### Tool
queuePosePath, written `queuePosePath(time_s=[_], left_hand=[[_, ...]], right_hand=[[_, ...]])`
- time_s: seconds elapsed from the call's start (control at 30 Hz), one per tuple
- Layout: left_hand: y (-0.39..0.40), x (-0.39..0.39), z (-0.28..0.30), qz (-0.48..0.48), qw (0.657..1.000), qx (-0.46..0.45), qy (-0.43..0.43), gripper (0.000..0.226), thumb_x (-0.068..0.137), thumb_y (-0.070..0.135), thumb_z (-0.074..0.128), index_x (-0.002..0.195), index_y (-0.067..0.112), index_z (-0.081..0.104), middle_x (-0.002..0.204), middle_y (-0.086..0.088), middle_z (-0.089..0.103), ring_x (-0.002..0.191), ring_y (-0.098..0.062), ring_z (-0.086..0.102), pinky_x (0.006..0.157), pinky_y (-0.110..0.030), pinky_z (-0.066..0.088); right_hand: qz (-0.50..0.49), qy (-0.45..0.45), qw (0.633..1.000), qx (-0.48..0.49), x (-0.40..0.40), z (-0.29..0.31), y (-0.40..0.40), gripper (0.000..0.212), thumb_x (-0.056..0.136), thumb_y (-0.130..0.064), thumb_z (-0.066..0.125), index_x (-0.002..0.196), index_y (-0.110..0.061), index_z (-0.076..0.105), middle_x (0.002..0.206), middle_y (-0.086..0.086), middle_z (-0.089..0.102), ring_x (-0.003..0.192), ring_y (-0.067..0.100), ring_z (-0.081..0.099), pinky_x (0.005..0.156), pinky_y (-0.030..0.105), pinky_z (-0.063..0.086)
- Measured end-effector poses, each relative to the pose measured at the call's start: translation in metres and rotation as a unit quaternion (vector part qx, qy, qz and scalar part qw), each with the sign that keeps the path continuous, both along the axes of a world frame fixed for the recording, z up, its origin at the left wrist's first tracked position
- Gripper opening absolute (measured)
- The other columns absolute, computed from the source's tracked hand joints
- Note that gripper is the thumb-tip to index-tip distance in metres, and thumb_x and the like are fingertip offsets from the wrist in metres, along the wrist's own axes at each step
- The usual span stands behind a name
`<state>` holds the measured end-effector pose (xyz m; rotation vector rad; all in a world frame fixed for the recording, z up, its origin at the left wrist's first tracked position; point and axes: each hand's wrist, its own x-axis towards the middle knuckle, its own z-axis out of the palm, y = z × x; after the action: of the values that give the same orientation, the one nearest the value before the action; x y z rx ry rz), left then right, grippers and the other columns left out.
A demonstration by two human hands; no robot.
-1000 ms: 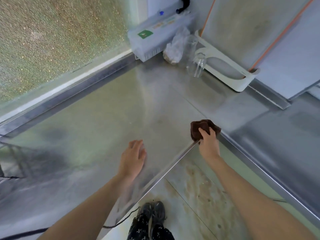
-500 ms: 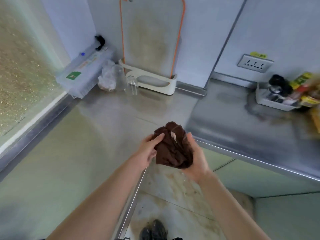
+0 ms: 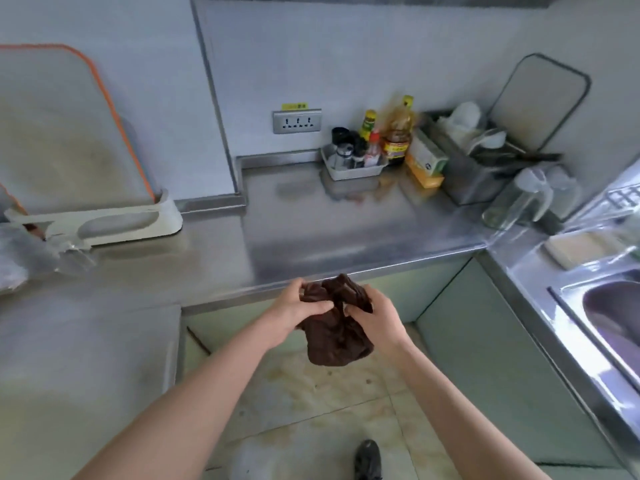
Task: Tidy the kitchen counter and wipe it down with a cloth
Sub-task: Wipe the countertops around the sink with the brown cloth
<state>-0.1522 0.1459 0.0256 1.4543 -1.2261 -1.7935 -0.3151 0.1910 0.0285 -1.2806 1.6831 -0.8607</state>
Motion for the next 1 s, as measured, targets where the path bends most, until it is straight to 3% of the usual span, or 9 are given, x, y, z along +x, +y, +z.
queuePosePath(time_s=[0.13, 0.23, 0.33, 0.43, 0.5, 0.67, 0.77, 0.9, 1.0], left_hand=[[-0.022, -0.073, 0.009, -0.179, 0.977, -0.038, -0.113, 0.085, 0.072, 0.021, 0.079, 0.140, 0.023, 0.029, 0.130, 0.000, 0.048, 0.120, -0.017, 0.048, 0.094, -0.029, 0.040], [-0.040, -0.139, 0.015, -0.295, 0.948, -0.071, -0.097, 0.079, 0.073, 0.012, 0.077, 0.139, 0.018, 0.034, 0.128, 0.000, 0.045, 0.123, -0.014, 0.044, 0.105, -0.025, 0.032], [-0.053, -0.202, 0.018, -0.373, 0.910, -0.130, -0.123, 0.037, 0.067, 0.017, 0.080, 0.099, 0.018, 0.061, 0.093, -0.002, 0.062, 0.084, -0.006, 0.059, 0.083, -0.022, 0.045], [-0.060, -0.259, 0.020, -0.383, 0.902, -0.159, -0.123, 0.018, 0.073, 0.018, 0.077, 0.078, 0.013, 0.060, 0.068, 0.000, 0.054, 0.054, 0.000, 0.049, 0.059, -0.022, 0.038], [-0.063, -0.294, 0.023, -0.426, 0.875, -0.182, -0.138, 0.031, 0.069, 0.031, 0.079, 0.084, 0.009, 0.061, 0.070, 0.003, 0.052, 0.061, -0.006, 0.047, 0.060, -0.023, 0.035], [-0.069, -0.368, 0.021, -0.523, 0.809, -0.199, -0.177, 0.033, 0.073, 0.016, 0.077, 0.099, 0.013, 0.057, 0.081, 0.008, 0.058, 0.072, -0.005, 0.054, 0.057, -0.008, 0.039], [-0.076, -0.405, 0.013, -0.501, 0.789, -0.276, -0.225, 0.027, 0.075, 0.011, 0.069, 0.100, 0.008, 0.060, 0.082, 0.001, 0.059, 0.079, -0.016, 0.057, 0.059, -0.019, 0.039], [-0.100, -0.447, 0.000, -0.519, 0.791, -0.259, -0.195, 0.021, 0.078, 0.010, 0.065, 0.097, 0.015, 0.060, 0.082, 0.005, 0.061, 0.078, -0.011, 0.058, 0.062, -0.017, 0.044], [-0.125, -0.476, -0.016, -0.544, 0.788, -0.238, -0.164, 0.019, 0.080, 0.008, 0.066, 0.087, 0.020, 0.054, 0.082, 0.007, 0.059, 0.088, -0.013, 0.057, 0.075, -0.022, 0.041]], right_hand=[[0.026, 0.013, 1.000, -0.001, -0.082, 0.016, 0.000, 0.029, 0.076, 0.007, 0.062, 0.071, -0.022, 0.058, 0.067, -0.008, 0.055, 0.062, -0.002, 0.050, 0.063, 0.021, 0.039], [0.080, 0.087, 0.992, 0.035, -0.139, 0.020, -0.002, 0.012, 0.076, 0.000, 0.064, 0.077, -0.011, 0.063, 0.069, -0.002, 0.057, 0.066, 0.005, 0.052, 0.065, 0.026, 0.040], [0.071, 0.137, 0.987, 0.043, -0.195, 0.022, -0.005, 0.019, 0.076, -0.010, 0.066, 0.094, -0.007, 0.061, 0.084, 0.002, 0.060, 0.080, 0.019, 0.055, 0.067, 0.028, 0.040], [-0.021, 0.132, 0.990, 0.048, -0.247, 0.025, -0.008, 0.037, 0.074, -0.013, 0.071, 0.105, -0.010, 0.052, 0.099, 0.006, 0.061, 0.087, 0.021, 0.054, 0.068, 0.027, 0.038], [-0.045, 0.125, 0.990, 0.045, -0.279, 0.022, -0.009, 0.038, 0.072, -0.013, 0.074, 0.102, -0.012, 0.051, 0.101, 0.008, 0.063, 0.089, 0.024, 0.057, 0.071, 0.031, 0.043], [-0.140, 0.064, 0.987, 0.040, -0.338, 0.014, -0.008, 0.035, 0.069, -0.011, 0.074, 0.076, -0.030, 0.045, 0.084, 0.001, 0.060, 0.077, 0.018, 0.055, 0.061, 0.022, 0.042], [-0.188, 0.014, 0.981, 0.034, -0.364, 0.003, -0.010, 0.032, 0.070, -0.016, 0.076, 0.089, -0.017, 0.051, 0.095, 0.010, 0.063, 0.082, 0.021, 0.057, 0.069, 0.030, 0.045], [-0.178, -0.080, 0.979, 0.054, -0.395, -0.012, -0.006, 0.053, 0.070, -0.025, 0.080, 0.110, -0.015, 0.048, 0.102, 0.006, 0.061, 0.090, 0.016, 0.062, 0.072, 0.026, 0.051], [-0.176, -0.022, 0.978, 0.108, -0.410, -0.033, -0.006, 0.058, 0.065, -0.025, 0.077, 0.113, -0.017, 0.045, 0.096, 0.001, 0.062, 0.085, 0.015, 0.062, 0.070, 0.024, 0.049]])
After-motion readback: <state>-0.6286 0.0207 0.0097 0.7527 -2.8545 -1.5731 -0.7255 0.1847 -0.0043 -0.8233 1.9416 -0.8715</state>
